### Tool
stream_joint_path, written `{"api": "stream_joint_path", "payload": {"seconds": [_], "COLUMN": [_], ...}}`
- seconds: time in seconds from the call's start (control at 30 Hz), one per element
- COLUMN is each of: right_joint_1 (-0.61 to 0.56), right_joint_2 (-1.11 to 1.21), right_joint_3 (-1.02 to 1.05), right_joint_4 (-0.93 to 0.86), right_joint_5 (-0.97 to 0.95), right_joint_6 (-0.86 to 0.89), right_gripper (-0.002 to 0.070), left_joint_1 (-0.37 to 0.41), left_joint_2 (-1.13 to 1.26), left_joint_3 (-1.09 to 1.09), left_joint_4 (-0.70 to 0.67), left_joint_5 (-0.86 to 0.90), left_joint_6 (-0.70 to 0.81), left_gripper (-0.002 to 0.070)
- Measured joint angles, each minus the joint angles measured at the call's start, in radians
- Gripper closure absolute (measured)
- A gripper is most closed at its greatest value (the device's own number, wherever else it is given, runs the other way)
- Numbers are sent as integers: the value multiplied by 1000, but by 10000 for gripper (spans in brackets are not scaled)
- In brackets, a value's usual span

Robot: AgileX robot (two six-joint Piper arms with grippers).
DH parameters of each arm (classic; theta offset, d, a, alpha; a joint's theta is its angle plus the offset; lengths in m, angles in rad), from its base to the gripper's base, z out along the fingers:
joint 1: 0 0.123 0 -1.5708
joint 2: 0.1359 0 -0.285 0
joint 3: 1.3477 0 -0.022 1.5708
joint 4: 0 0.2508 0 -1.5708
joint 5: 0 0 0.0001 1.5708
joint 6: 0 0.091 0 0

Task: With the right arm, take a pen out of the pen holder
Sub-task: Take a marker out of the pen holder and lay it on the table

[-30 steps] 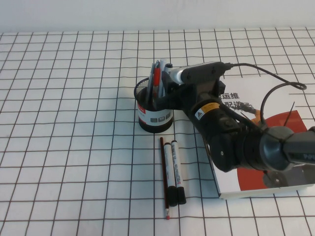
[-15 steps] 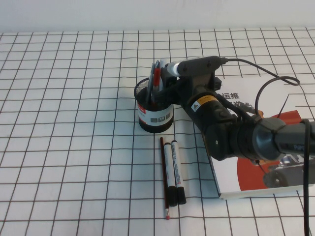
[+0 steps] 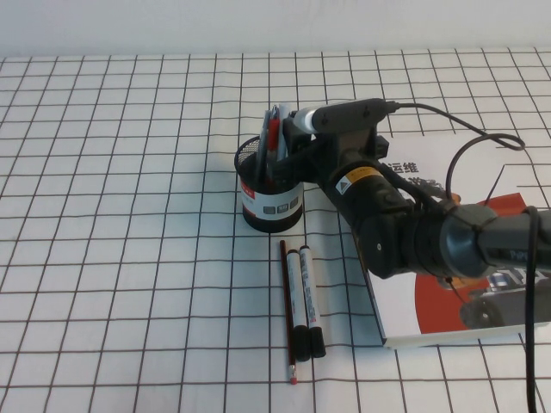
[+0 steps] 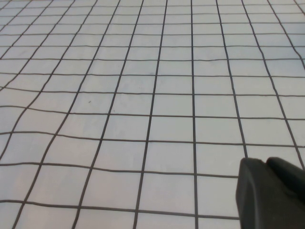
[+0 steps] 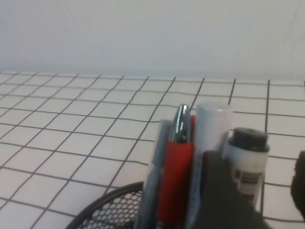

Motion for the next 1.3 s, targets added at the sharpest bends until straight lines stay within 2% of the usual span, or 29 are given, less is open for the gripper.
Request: {"api": "stream_joint_path", "payload": {"seconds": [0.5,0.6,0.83,1.3], "right_joint_1": [-2,-2,-2,-4], "right_joint_2": [29,29,29,0], "right_joint_3": [-41,-41,-42,-42], "right_joint_4": [0,0,-2,-2], "right_joint_5": [54,54,48,94], "right_joint_6": [0,1,6,8], "right_gripper": [386,415,549,549], "left_joint_1": [0,0,0,0], "left_joint_2": [0,0,0,0], "left_joint_3": [0,0,0,0], "left_joint_4": [0,0,0,0], "left_joint_5": [0,0,0,0], "left_joint_6": [0,0,0,0], "left_gripper": [678,678,678,678]}}
